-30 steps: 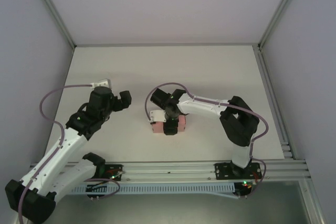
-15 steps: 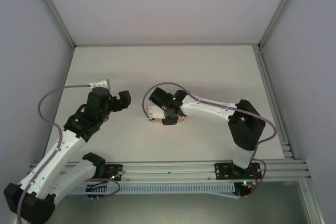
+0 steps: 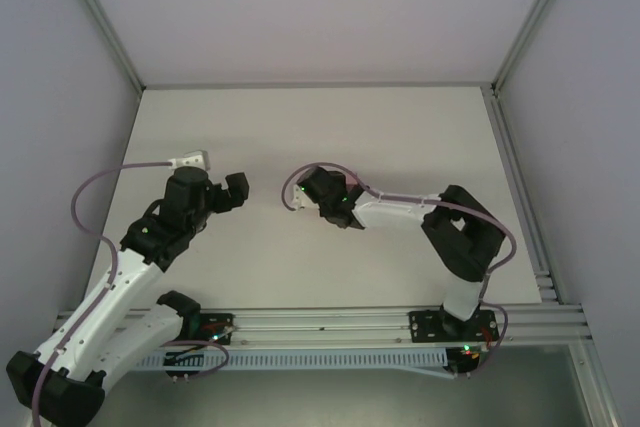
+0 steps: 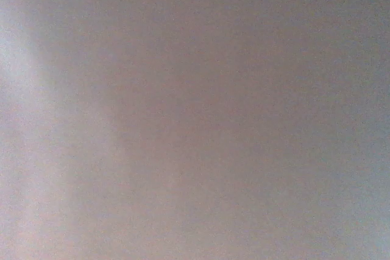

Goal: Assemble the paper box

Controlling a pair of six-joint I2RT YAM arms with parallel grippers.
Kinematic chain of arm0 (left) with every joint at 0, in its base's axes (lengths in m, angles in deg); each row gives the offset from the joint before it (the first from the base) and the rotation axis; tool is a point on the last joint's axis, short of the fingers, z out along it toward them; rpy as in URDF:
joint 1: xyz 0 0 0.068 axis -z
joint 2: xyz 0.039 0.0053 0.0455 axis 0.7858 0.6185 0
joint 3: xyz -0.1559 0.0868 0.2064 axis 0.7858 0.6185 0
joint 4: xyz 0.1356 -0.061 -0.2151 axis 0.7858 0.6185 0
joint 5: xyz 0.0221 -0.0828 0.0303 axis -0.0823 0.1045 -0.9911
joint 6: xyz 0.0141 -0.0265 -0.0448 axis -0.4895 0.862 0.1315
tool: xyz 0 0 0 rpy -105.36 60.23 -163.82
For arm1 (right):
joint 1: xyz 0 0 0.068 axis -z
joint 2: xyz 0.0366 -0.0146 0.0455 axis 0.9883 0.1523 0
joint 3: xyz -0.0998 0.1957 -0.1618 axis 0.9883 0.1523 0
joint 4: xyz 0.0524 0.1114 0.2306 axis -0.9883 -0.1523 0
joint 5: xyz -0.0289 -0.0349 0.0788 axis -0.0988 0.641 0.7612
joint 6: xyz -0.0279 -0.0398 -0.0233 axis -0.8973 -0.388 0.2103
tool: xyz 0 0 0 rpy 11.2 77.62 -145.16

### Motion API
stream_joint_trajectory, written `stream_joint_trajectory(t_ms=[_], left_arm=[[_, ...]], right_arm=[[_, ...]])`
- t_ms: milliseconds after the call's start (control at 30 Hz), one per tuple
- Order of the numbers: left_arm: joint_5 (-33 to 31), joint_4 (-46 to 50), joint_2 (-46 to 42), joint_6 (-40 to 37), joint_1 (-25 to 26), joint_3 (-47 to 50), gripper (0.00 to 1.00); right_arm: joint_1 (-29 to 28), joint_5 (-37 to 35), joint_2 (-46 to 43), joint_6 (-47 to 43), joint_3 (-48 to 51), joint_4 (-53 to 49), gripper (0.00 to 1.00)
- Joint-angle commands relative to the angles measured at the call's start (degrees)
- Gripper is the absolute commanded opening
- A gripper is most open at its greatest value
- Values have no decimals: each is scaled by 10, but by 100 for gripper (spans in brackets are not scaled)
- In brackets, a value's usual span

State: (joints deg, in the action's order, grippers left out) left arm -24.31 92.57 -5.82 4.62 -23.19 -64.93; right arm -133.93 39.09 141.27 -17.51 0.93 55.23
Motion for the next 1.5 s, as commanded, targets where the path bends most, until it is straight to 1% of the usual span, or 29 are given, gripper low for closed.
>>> stream_joint_trajectory(t_ms=[0,67,200,267,333,400,467,500,600,633,800,900,1067,1100,1167,1267,1333,1400,1467], left_arm=[[2,5,-7,-7,-5,4,100],[2,7,-7,-8,-5,4,100],[1,6,-6,-8,-5,3,100],[1,6,-7,-9,-5,3,100],[1,5,-7,-9,-5,4,100],[1,5,-6,-9,-4,4,100],[0,5,-5,-8,-5,5,100],[1,5,-5,-9,-4,3,100],[0,5,-5,-9,-4,3,100],[1,5,-5,-9,-5,2,100],[2,5,-1,-9,-4,0,100],[2,3,2,-9,-5,-1,100],[-5,-7,5,-10,-5,0,100],[-10,-12,7,-10,-5,0,100],[-27,-22,13,-13,-5,2,100],[-74,-39,34,-17,-9,3,100],[-101,-69,49,-24,-21,13,100],[-122,-129,67,-42,-39,39,100],[-146,-207,84,-68,-61,76,100]], right_arm=[[12,-6,20,-29,13,100,45],[14,15,26,-33,28,121,46],[17,29,32,-33,44,126,50],[18,44,24,-32,55,120,56],[18,58,12,-20,58,103,59],[18,68,1,-4,53,71,67],[18,84,-12,10,47,35,78],[17,91,-18,16,46,24,81],[17,130,-44,32,50,-10,93],[18,140,-54,38,49,-25,99],[17,200,-87,80,21,-127,100],[20,219,-113,107,14,-151,100],[27,238,-210,164,32,-135,100],[31,232,-234,182,39,-126,100],[45,187,-278,246,52,-82,100],[93,157,-344,348,69,-46,100],[138,127,-389,417,92,-10,100],[189,91,-434,473,133,43,100],[240,67,-469,500,191,101,100]])
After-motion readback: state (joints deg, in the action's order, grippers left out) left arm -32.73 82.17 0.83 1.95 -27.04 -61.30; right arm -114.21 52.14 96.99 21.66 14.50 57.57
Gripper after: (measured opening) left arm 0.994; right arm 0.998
